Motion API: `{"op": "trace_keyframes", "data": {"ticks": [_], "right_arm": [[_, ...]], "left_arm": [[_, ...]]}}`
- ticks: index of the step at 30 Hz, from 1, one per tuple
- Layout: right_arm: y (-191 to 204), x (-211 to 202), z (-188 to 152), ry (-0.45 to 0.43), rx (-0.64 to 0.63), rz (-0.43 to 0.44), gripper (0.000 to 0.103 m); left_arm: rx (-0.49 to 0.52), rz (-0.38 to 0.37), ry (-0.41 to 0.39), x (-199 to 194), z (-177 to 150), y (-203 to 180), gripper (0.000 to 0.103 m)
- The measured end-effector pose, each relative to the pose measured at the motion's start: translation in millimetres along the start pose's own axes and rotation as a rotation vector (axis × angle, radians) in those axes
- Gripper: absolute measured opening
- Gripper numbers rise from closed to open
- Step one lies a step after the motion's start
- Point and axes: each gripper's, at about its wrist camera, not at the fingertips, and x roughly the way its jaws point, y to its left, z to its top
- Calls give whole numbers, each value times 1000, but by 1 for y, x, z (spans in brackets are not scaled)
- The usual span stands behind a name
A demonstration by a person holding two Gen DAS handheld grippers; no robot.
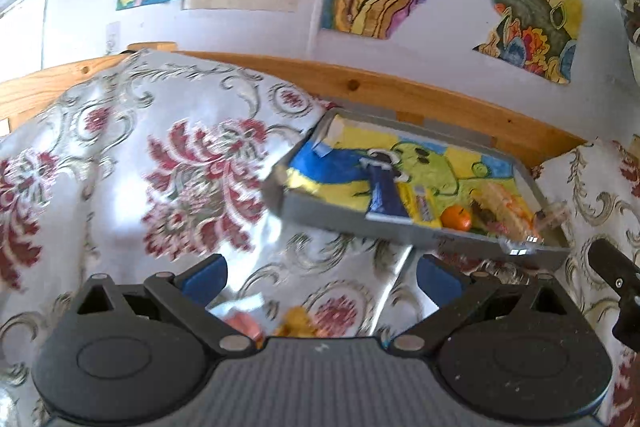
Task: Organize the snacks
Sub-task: 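Move both open tools back over the remaining snacks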
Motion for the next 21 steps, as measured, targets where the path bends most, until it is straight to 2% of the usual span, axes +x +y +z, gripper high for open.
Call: {"op": "trace_keyframes", "data": {"ticks": [15,21], "right_arm": [[21,-59,-19,98,23,17,102],[28,-78,-29,157,36,20,102]], "left_arm": [[108,-8,44,-46,-33,38,102],[154,-23,100,-58,-52,52,102]]}}
